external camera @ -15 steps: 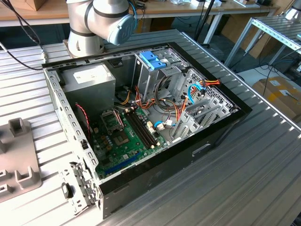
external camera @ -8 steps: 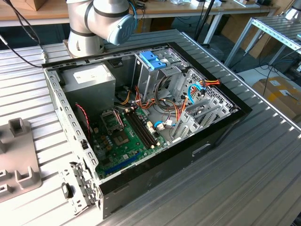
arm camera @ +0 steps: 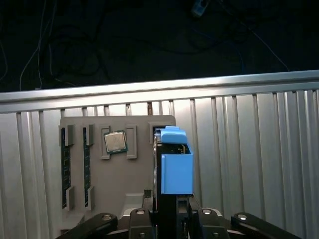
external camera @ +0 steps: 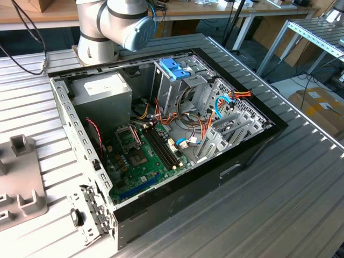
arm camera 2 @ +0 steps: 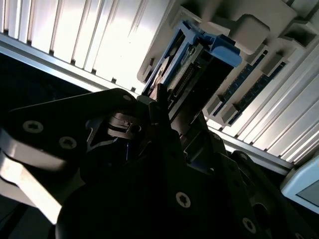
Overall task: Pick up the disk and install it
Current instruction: 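Pick up the disk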
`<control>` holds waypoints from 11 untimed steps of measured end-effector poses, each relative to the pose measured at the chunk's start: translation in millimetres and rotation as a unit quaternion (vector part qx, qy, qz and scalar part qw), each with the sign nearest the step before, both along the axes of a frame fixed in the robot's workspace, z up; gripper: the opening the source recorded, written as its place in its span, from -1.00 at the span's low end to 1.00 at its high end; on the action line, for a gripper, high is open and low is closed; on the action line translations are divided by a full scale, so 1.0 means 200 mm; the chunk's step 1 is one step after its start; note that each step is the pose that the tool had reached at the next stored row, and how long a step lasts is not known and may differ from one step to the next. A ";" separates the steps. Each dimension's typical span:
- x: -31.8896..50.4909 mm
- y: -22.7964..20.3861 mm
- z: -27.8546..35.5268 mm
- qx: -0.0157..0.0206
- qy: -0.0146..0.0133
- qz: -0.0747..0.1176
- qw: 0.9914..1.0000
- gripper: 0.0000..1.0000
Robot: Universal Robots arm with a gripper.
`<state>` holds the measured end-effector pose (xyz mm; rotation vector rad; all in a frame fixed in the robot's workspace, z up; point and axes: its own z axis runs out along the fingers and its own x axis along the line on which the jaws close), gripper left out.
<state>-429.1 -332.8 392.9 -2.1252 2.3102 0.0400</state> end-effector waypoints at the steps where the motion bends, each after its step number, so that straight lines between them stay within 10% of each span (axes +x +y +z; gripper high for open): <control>1: 0.000 0.000 0.045 0.000 0.000 0.000 1.000 -0.29; 11: 0.000 0.000 0.311 0.000 0.000 0.000 1.000 -0.29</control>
